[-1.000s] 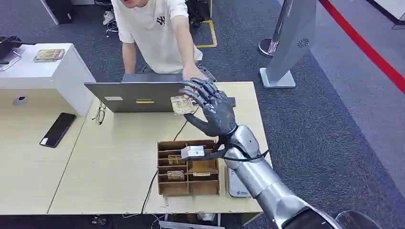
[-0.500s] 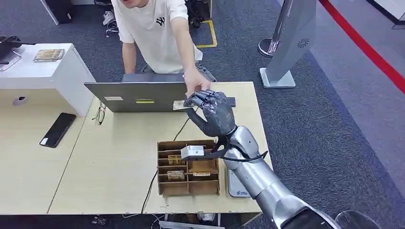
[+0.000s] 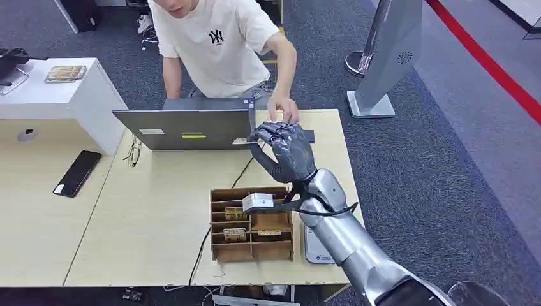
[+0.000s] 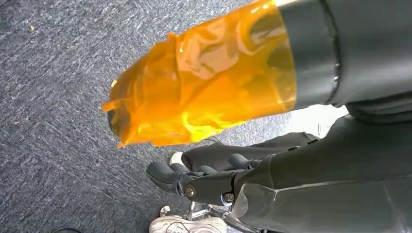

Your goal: Pass the card to the sensor for recognition and then transmit it.

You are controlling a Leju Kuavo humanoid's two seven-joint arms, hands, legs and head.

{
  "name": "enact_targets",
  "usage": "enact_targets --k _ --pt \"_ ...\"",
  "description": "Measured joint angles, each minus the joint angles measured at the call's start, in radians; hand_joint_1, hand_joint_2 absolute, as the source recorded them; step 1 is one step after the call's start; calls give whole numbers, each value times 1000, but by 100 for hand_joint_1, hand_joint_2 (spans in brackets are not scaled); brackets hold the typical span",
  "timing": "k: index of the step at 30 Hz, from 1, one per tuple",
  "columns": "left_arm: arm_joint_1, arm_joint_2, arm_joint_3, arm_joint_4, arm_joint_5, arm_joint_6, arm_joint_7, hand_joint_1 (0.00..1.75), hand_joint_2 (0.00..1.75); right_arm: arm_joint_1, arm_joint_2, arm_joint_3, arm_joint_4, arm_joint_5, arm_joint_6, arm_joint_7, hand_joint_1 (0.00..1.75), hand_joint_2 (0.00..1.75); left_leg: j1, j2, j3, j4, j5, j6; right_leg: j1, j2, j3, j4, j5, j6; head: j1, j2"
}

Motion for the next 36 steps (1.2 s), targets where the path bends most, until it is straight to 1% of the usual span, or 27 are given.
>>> enact_targets --k 2,4,5,6,7,11,12,14,16,17,21,24,25,26,28,34,36 --pt "0 0 0 0 0 0 0 0 0 0 0 -2 2 -21 0 0 168 175 0 0 0 0 0 0 0 0 0 0 0 0 0 0" --pt "0 0 0 0 1 0 0 0 0 0 0 -3 6 -52 0 0 173 175 0 0 0 0 0 0 0 0 0 0 0 0 0 0" --pt "0 -1 0 0 3 0 1 0 0 0 0 -5 8 -72 0 0 169 175 0 0 0 0 0 0 0 0 0 0 0 0 0 0" --pt "1 -1 1 0 4 0 1 0 0 0 0 -6 10 -91 0 1 171 175 0 0 0 0 0 0 0 0 0 0 0 0 0 0" --pt "1 -2 2 0 6 0 2 0 0 0 0 -8 11 -111 0 2 168 175 0 0 0 0 0 0 0 0 0 0 0 0 0 0" --pt "2 -5 3 0 12 1 2 0 0 2 0 -28 10 -181 0 20 171 175 0 0 0 0 0 0 0 0 0 0 0 0 0 0" --pt "4 -6 3 0 13 2 2 0 0 3 0 -32 10 -191 0 23 175 175 0 0 0 0 0 0 0 0 0 0 0 0 0 0" --pt "6 -7 5 0 15 2 2 0 0 4 -3 -45 8 -227 -1 32 175 175 0 0 0 0 0 0 0 0 0 0 0 0 0 0" --pt "6 -8 13 0 18 3 2 0 0 7 -10 -60 6 -273 -1 37 173 175 0 0 0 0 0 0 0 0 0 0 0 0 0 0" --pt "7 -9 18 0 18 3 2 0 0 7 -16 -66 3 -294 -1 42 175 175 0 0 0 0 0 0 0 0 0 0 0 0 0 0" --pt "13 -11 27 0 25 6 0 0 0 12 -32 -93 -2 -322 -2 54 175 175 0 0 0 0 0 0 0 0 0 0 0 0 0 0" --pt "16 -13 32 0 33 9 -5 0 0 16 -52 -100 -6 -376 0 85 173 175 0 0 0 0 0 0 0 0 0 0 0 0 0 0" --pt "18 -14 34 0 35 10 -6 0 0 17 -61 -99 -6 -390 3 92 175 175 0 0 0 0 0 0 0 0 0 0 0 0 0 0" --pt "19 -14 36 0 37 10 -8 0 0 17 -67 -98 -6 -405 10 103 175 175 0 0 0 0 0 0 0 0 0 0 0 0 0 0" --pt "21 -14 42 0 41 11 -10 0 0 18 -87 -89 -6 -441 47 128 175 175 0 0 0 0 0 0 0 0 0 0 0 0 0 0" --pt "24 -14 56 0 53 18 -17 0 0 33 -139 -61 -24 -541 196 178 175 175 0 0 0 0 0 0 0 0 0 0 0 0 0 0" --pt "25 -14 62 0 56 19 -18 0 0 43 -157 -52 -34 -559 233 193 175 175 0 0 0 0 0 0 0 0 0 0 0 0 0 0"
